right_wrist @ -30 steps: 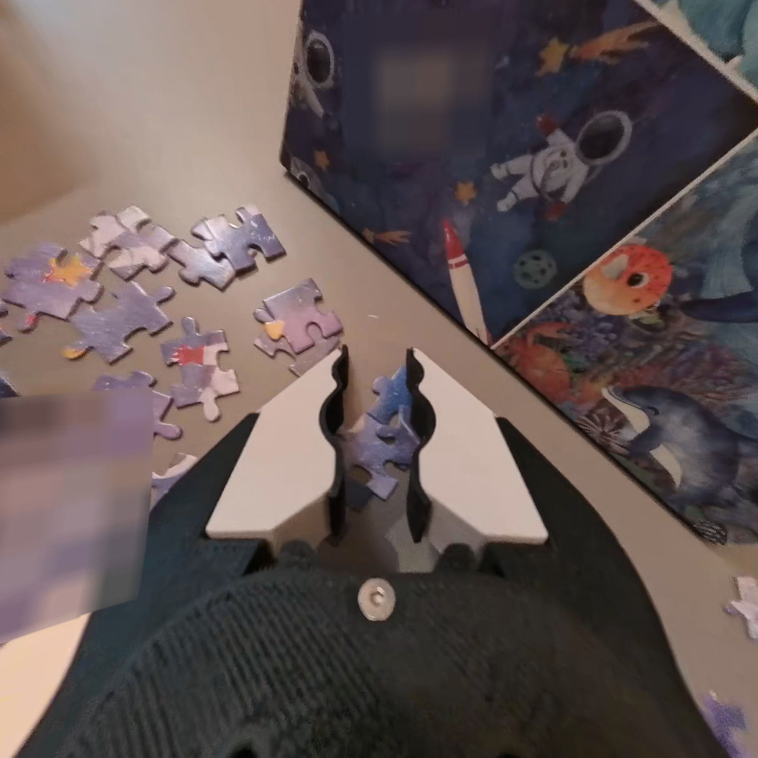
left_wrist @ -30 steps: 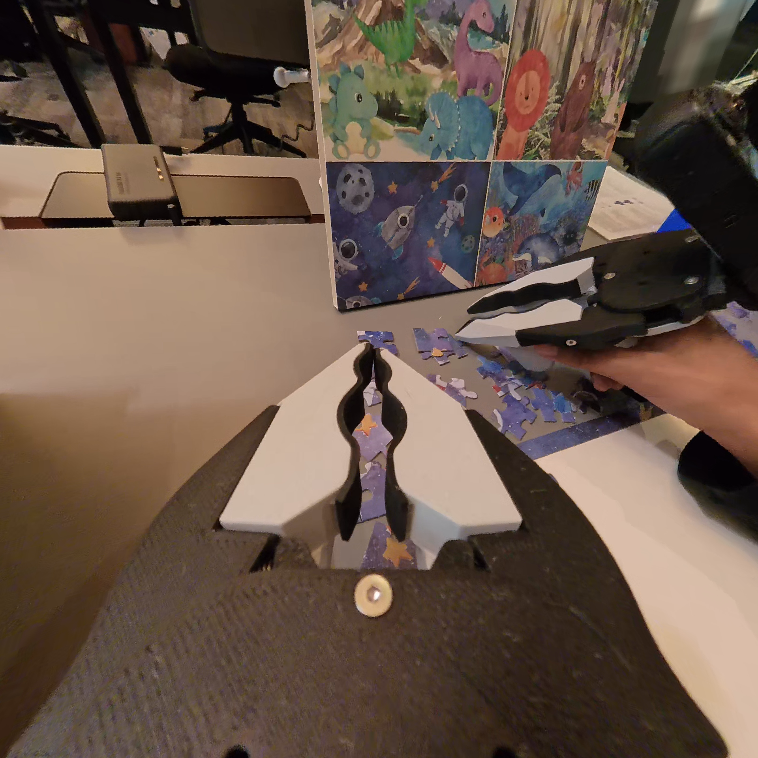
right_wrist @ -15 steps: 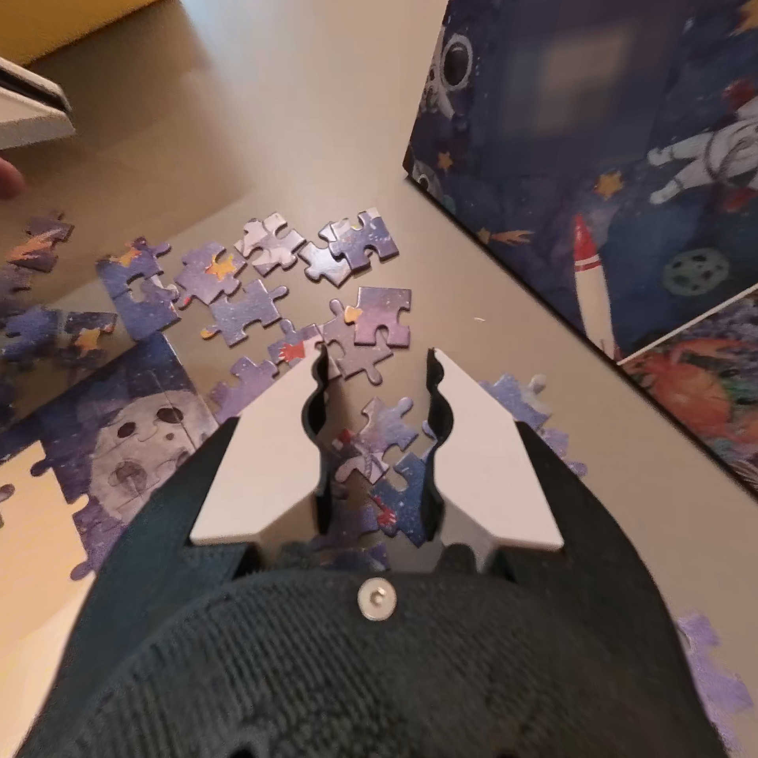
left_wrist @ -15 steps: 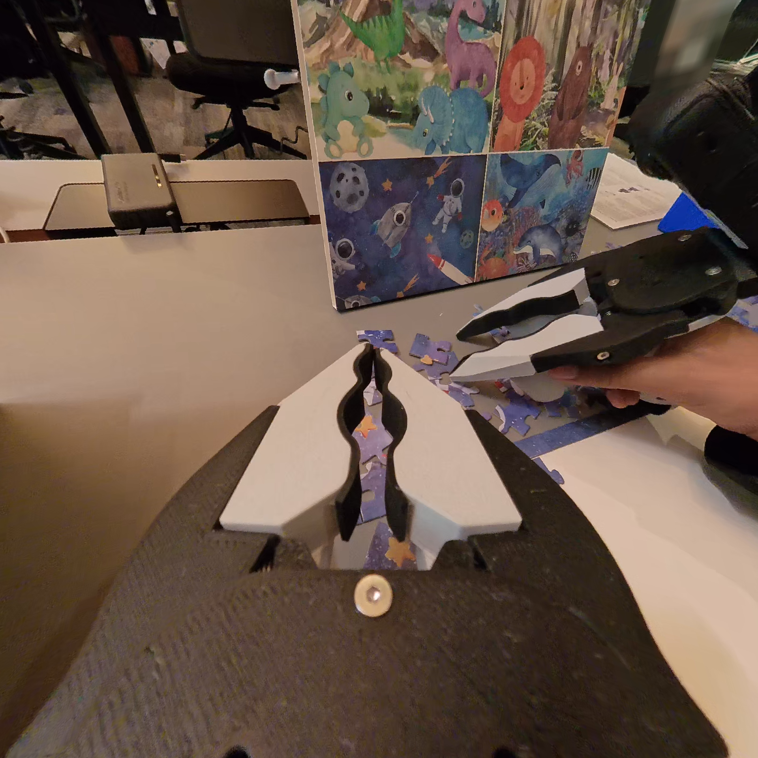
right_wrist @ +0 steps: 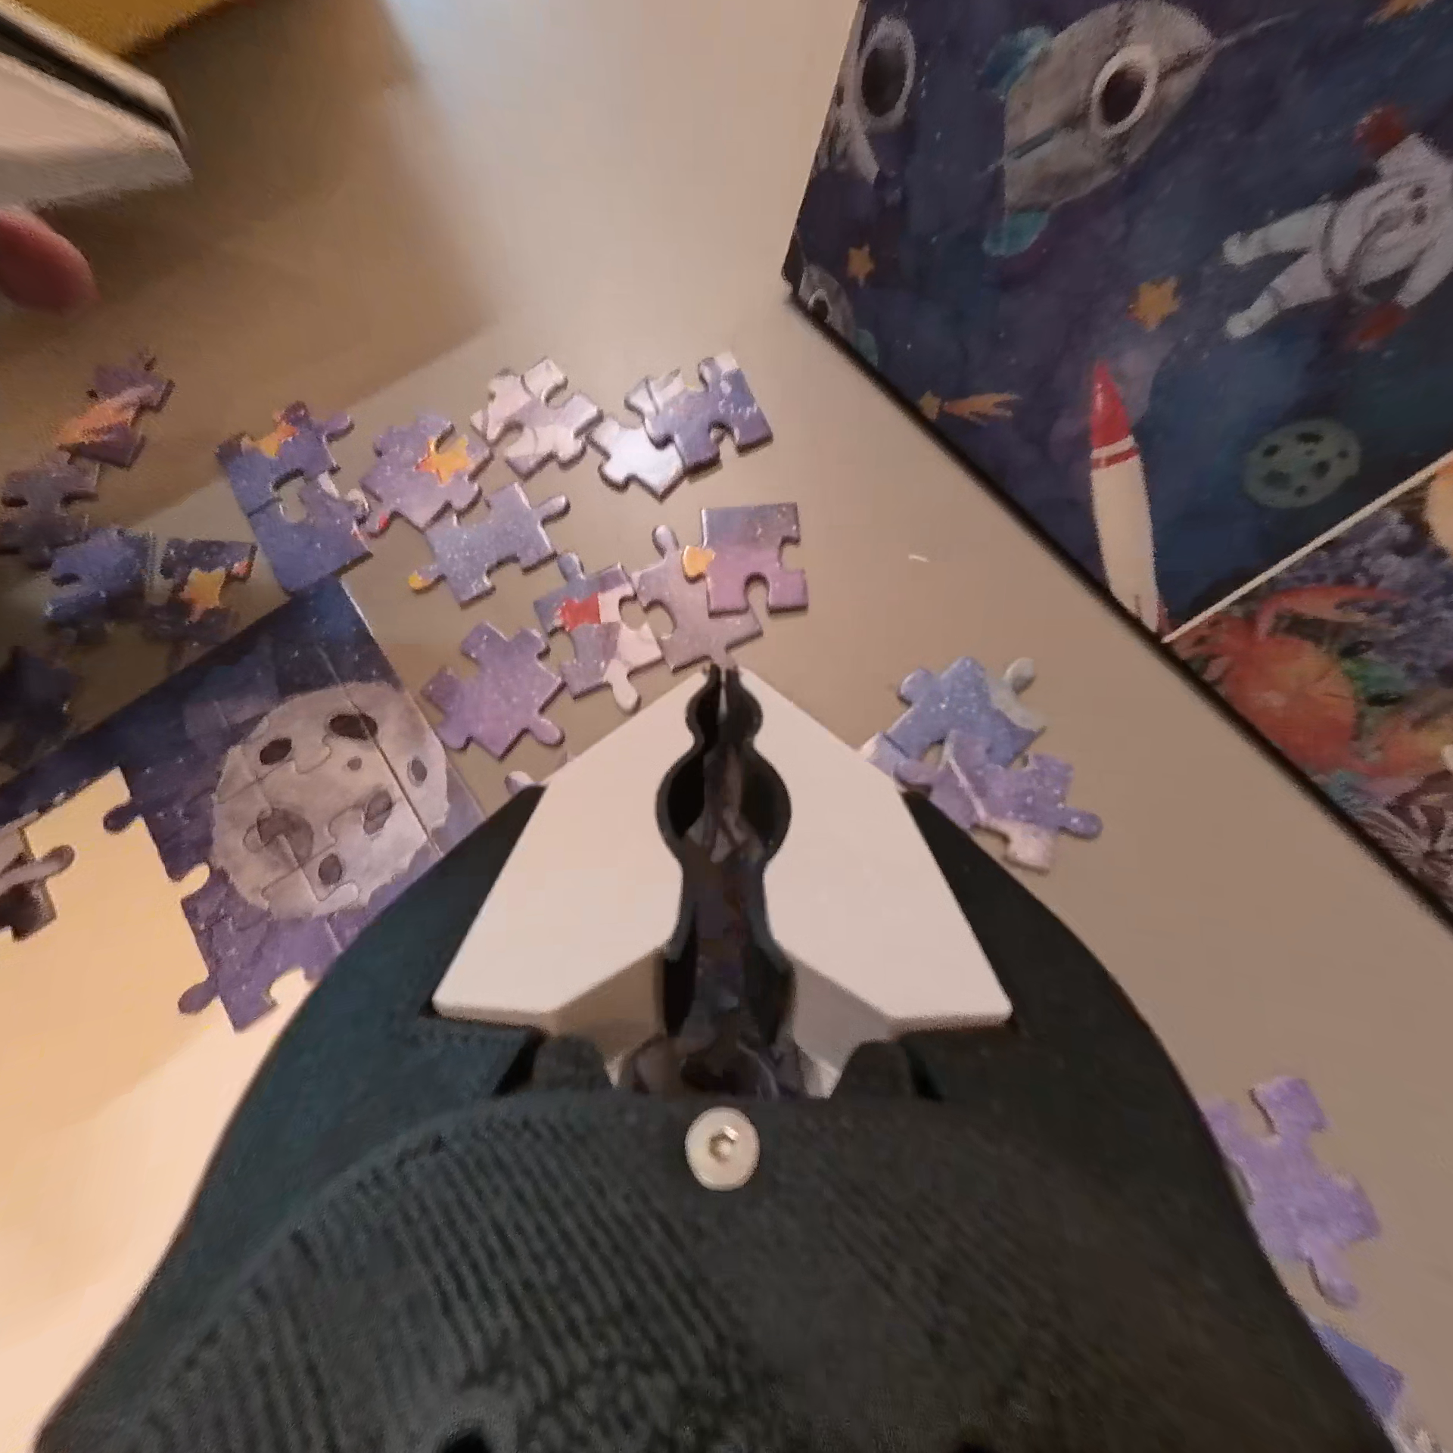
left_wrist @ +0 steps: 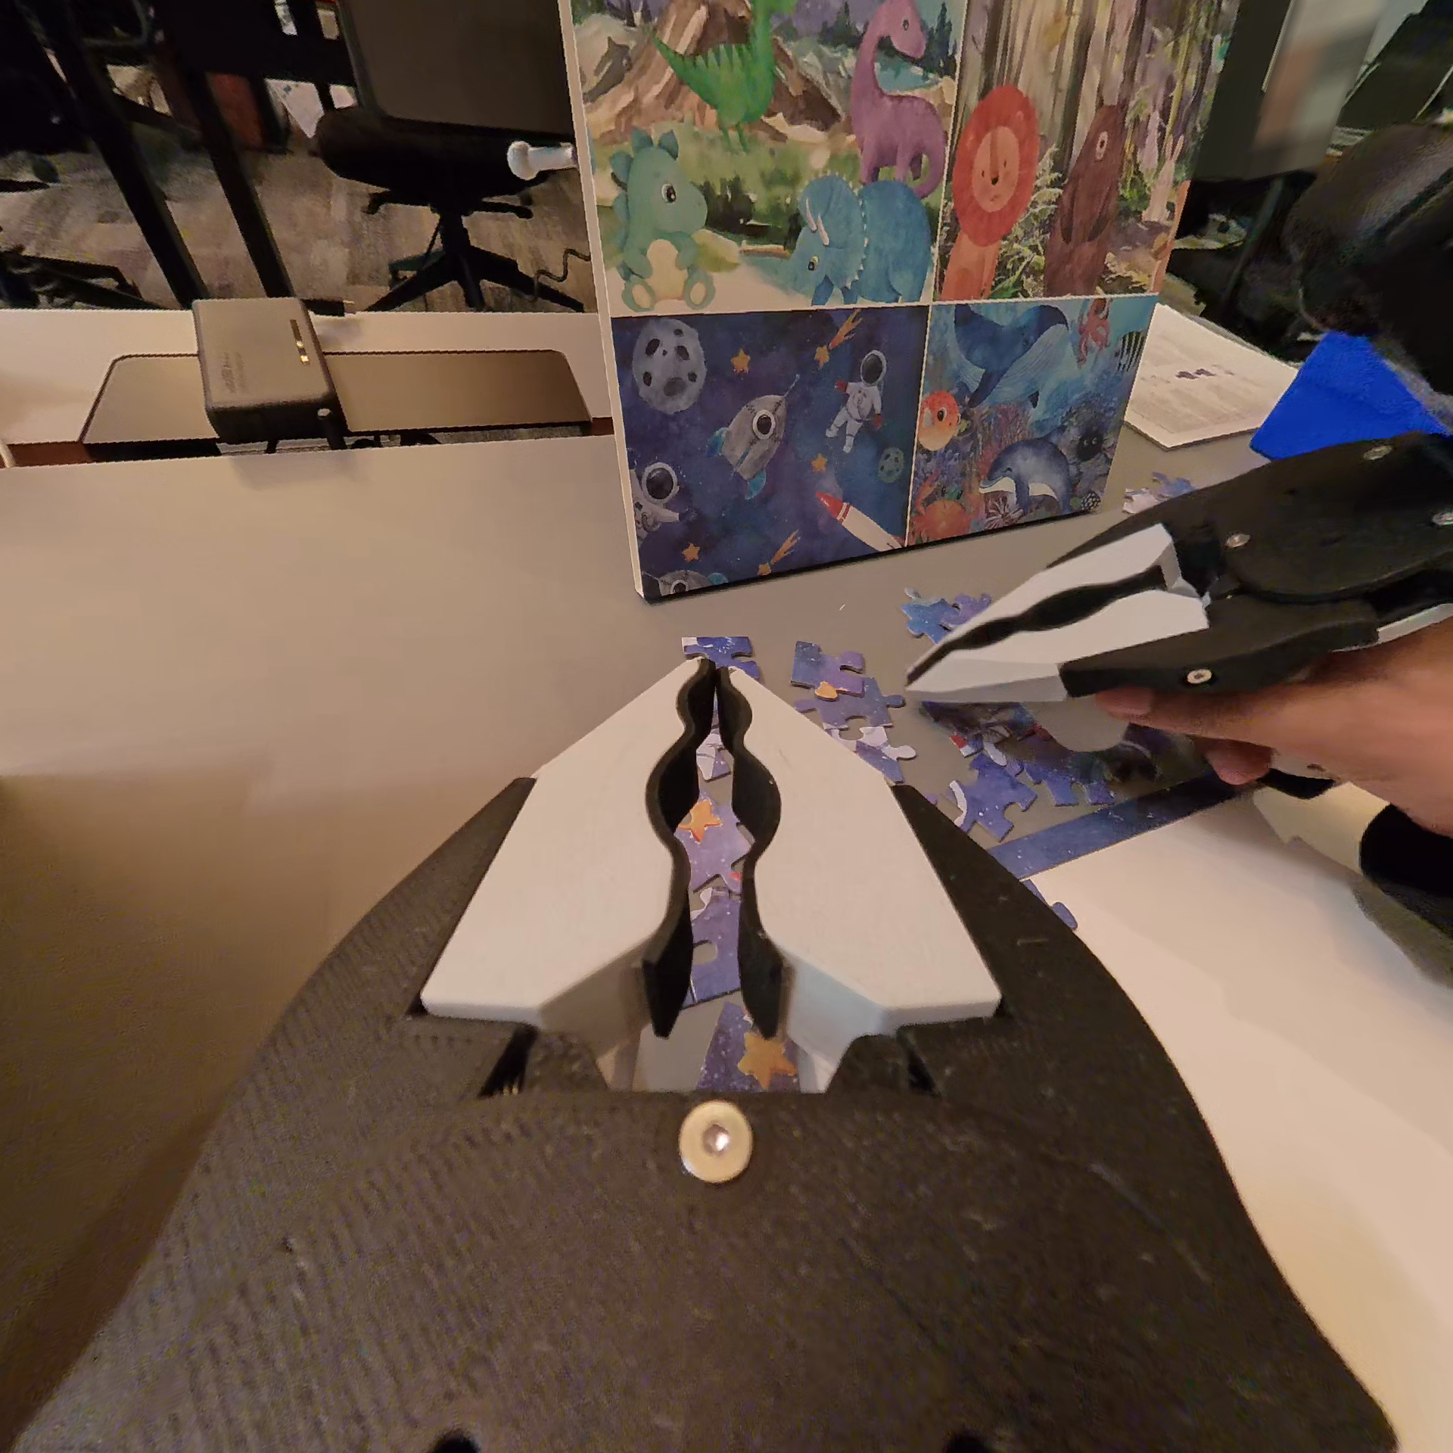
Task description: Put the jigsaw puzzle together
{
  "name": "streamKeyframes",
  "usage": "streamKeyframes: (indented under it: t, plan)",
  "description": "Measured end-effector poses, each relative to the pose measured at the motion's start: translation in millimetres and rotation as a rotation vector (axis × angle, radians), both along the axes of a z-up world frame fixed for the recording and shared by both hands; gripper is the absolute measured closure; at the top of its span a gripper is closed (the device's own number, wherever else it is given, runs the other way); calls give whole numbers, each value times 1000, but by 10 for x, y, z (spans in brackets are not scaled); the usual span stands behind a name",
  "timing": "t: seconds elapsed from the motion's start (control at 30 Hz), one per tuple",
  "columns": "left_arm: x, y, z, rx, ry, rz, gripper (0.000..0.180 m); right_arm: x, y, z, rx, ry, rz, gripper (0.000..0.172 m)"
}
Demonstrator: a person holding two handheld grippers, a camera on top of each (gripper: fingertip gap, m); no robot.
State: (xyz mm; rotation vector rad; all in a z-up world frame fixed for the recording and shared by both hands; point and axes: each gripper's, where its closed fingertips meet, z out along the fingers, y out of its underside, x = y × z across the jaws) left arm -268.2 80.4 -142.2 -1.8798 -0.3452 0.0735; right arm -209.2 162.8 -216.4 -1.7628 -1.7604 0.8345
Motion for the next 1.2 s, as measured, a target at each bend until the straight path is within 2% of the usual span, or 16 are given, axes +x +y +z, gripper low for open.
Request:
streamKeyframes:
  t: [0.1, 0.23, 0.33, 0.43, 0.57, 0.87, 0.97, 1.07, 1.2]
  plan:
    - [6, 4, -7, -4, 4, -2, 180, -168, -20, 87, 7, 91, -3, 159]
    - [7, 6, -19, -9, 10, -2, 180, -264, 63, -65, 111, 5, -30, 135]
    - [-1, 3, -15, -8, 10, 1, 180, -269, 165, -57, 144, 5, -73, 137]
    - [4, 5, -11, -5, 8, -2, 180, -226, 230, -79, 81, 3, -116, 148]
    - [5, 6, -11, -7, 14, -2, 180, -122, 426, -77, 102, -7, -188, 156]
    - [-66, -26, -15, -20, 38, 31, 180, 49, 498, 288, 133, 126, -204, 155]
    - [-272, -136, -125, -111, 79, 119, 180, 147, 533, 502, 151, 197, -205, 157]
    - [-394, -226, -268, -210, 109, 145, 180, 276, 515, 669, 144, 270, -187, 158]
    - [-445, -273, -346, -252, 107, 148, 180, 550, 541, 671, 101, 301, -209, 159]
